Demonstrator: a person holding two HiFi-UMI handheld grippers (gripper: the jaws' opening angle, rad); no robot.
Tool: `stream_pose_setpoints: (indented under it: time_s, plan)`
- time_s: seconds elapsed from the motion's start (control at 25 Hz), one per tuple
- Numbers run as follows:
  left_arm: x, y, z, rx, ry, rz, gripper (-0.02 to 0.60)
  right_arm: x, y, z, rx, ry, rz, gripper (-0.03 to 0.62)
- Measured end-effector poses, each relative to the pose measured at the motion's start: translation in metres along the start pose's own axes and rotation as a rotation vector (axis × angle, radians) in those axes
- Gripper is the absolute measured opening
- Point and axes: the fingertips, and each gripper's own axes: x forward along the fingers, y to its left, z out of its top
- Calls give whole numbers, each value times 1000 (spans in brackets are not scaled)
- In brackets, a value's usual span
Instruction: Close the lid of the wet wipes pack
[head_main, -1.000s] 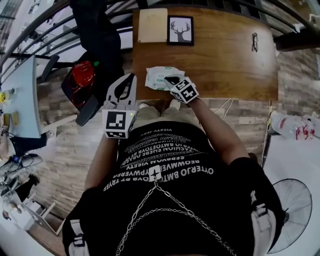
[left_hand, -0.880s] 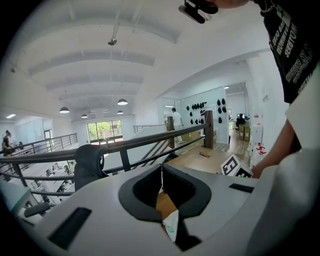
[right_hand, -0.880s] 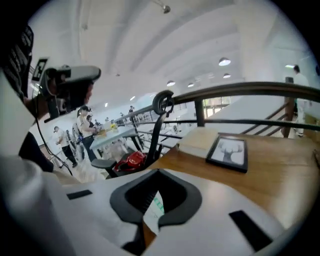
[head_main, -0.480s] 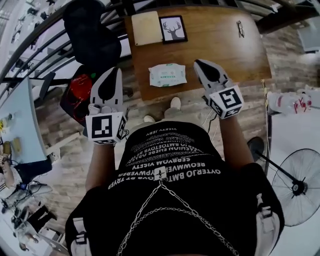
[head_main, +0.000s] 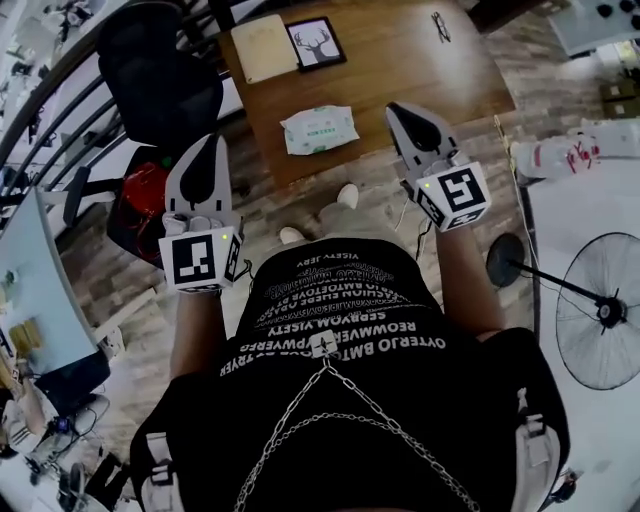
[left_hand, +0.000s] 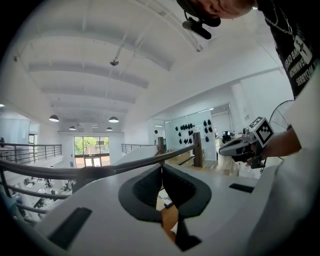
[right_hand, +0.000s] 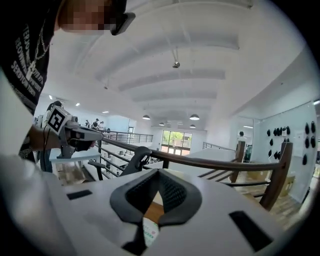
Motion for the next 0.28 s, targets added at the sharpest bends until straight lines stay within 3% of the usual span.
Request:
stream_pose_setpoints:
  time_s: [0.28]
  plan:
    - [-8,-20,2,-6,-16,-57,31,-17,16,7,-12,-2,-5,14]
